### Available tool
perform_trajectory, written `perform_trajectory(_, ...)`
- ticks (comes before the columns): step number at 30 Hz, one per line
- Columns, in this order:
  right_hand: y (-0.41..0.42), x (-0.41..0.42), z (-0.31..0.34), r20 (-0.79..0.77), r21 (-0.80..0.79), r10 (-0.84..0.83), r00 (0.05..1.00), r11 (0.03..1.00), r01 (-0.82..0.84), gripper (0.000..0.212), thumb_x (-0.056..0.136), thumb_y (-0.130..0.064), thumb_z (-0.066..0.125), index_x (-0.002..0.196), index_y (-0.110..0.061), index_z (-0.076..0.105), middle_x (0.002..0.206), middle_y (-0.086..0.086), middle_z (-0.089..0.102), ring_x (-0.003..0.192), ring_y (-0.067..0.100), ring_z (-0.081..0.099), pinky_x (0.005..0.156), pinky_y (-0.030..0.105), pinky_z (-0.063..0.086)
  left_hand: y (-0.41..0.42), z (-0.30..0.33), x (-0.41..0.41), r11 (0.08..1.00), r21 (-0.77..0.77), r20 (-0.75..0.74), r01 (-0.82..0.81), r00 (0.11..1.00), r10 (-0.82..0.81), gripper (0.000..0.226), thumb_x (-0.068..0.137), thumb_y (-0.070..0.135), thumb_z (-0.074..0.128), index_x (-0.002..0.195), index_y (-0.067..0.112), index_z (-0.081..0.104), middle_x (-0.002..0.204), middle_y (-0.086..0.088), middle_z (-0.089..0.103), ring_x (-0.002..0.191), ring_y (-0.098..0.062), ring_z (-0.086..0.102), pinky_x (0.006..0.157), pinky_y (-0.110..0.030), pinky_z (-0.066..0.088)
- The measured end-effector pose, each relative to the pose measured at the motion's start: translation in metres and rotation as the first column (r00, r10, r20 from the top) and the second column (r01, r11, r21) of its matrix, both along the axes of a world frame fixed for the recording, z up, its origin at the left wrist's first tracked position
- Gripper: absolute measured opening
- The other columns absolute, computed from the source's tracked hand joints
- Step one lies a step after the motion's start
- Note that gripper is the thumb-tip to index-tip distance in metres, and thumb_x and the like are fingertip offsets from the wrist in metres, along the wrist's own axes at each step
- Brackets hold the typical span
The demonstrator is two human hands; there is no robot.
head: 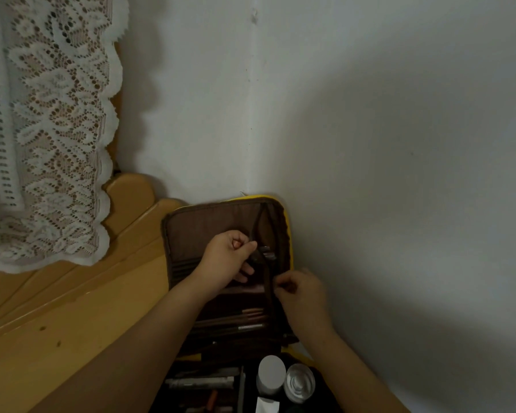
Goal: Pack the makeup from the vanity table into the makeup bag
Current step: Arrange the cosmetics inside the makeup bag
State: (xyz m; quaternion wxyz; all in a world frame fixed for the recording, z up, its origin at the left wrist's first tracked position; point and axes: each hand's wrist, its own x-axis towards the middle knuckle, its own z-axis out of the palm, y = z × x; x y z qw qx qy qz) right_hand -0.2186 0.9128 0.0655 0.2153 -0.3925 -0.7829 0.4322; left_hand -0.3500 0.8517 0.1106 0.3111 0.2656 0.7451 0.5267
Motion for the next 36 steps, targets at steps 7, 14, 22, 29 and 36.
perform_trajectory(7, 0.001, -0.005, 0.017, 0.256, -0.107, 0.233, 0.938, 0.971, -0.212, 0.034, 0.095, -0.006, 0.043, 0.125, -0.011, 0.058, 0.129, 0.007, 0.058, 0.116, 0.02, 0.054, 0.096, 0.023, 0.042, -0.023, 0.007, 0.004, 0.999, 0.0, 0.167, -0.039, 0.985, 0.039, 0.016, 0.095, 0.026, 0.048, 0.082, 0.017, 0.051, 0.057, 0.003, 0.039, 0.039, -0.006, 0.034, 0.04, -0.017, 0.03)
perform_trajectory(14, -0.039, 0.008, 0.073, 0.02, 0.039, 0.212, 0.977, 0.976, -0.213, 0.023, 0.092, -0.025, 0.054, 0.111, -0.017, 0.063, 0.097, 0.0, 0.065, 0.089, 0.013, 0.06, 0.08, 0.027, 0.048, -0.062, 0.018, 0.028, 0.991, 0.131, 0.556, 0.011, 0.827, -0.083, 0.03, 0.097, 0.041, 0.026, 0.104, 0.021, 0.046, 0.07, -0.002, 0.047, 0.061, -0.014, 0.047, 0.058, -0.028, 0.037)
perform_trajectory(22, -0.1, 0.01, 0.05, -0.121, -0.192, 0.169, 0.978, 0.963, -0.19, 0.009, 0.083, -0.012, 0.066, 0.08, -0.02, 0.062, 0.083, -0.007, 0.065, 0.066, -0.002, 0.062, 0.056, 0.01, 0.047, -0.108, 0.018, 0.053, 0.985, 0.136, 0.577, 0.107, 0.8, -0.167, 0.041, 0.098, 0.041, 0.016, 0.092, 0.027, 0.054, 0.08, 0.001, 0.07, 0.081, -0.013, 0.057, 0.071, -0.026, 0.042)
perform_trajectory(29, -0.155, 0.034, 0.005, 0.164, -0.104, 0.081, 0.983, 0.992, -0.064, 0.02, 0.087, -0.016, 0.06, 0.094, -0.023, 0.043, 0.077, 0.001, 0.062, 0.067, 0.009, 0.062, 0.055, 0.022, 0.047, -0.181, -0.005, 0.042, 0.976, -0.19, -0.474, -0.105, 0.881, 0.003, 0.031, 0.092, 0.019, 0.051, 0.123, 0.018, 0.051, 0.122, 0.0, 0.047, 0.089, -0.012, 0.044, 0.087, -0.023, 0.041)
perform_trajectory(36, -0.183, 0.032, -0.027, 0.606, 0.396, 0.039, 0.794, 0.852, -0.343, 0.026, 0.059, -0.013, 0.08, 0.08, -0.01, 0.063, 0.07, 0.011, 0.065, 0.075, 0.03, 0.064, 0.045, 0.032, 0.042, -0.228, -0.024, 0.043, 0.99, -0.103, -0.452, -0.095, 0.891, 0.038, 0.026, 0.093, 0.017, 0.05, 0.118, 0.018, 0.055, 0.109, 0.009, 0.05, 0.106, -0.009, 0.048, 0.089, -0.022, 0.039)
